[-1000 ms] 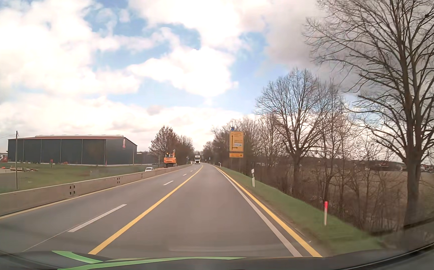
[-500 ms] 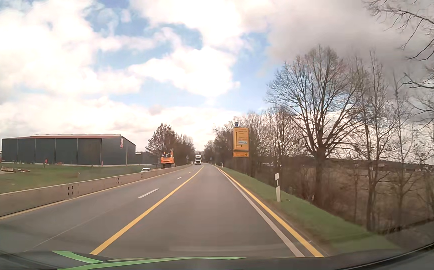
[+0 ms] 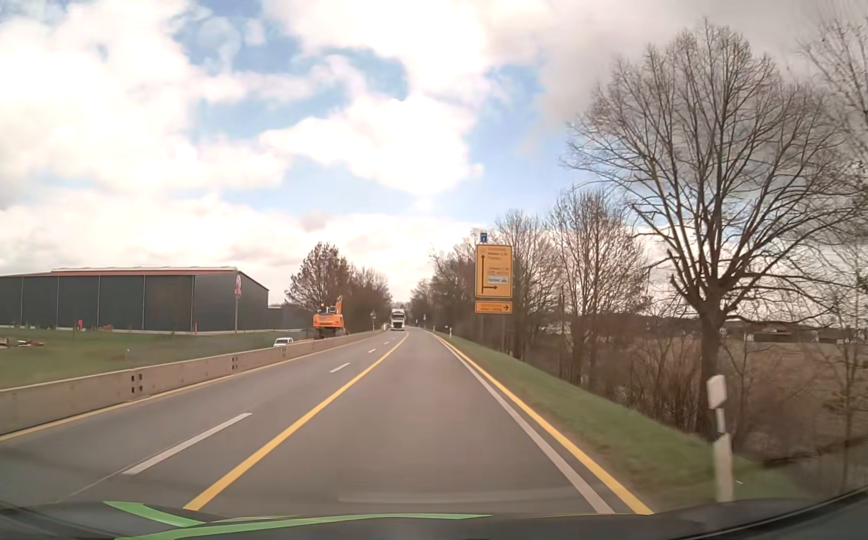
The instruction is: Follow the waypoints while adhering to traffic rules and regulations
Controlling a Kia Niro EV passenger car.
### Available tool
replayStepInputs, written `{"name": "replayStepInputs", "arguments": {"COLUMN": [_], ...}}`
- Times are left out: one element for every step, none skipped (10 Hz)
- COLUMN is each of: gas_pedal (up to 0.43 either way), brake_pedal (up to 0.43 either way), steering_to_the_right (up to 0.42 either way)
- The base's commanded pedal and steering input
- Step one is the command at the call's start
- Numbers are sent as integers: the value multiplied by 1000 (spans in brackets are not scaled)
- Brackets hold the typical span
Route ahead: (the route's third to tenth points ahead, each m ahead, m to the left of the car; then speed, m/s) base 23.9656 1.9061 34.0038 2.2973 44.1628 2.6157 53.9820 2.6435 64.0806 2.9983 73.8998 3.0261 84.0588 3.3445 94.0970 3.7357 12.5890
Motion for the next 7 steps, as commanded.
{"name": "replayStepInputs", "arguments": {"gas_pedal": [118,118,118,118,118,118,118], "brake_pedal": [0,0,0,0,0,0,0], "steering_to_the_right": [-2,-2,1,3,3,3,3]}}
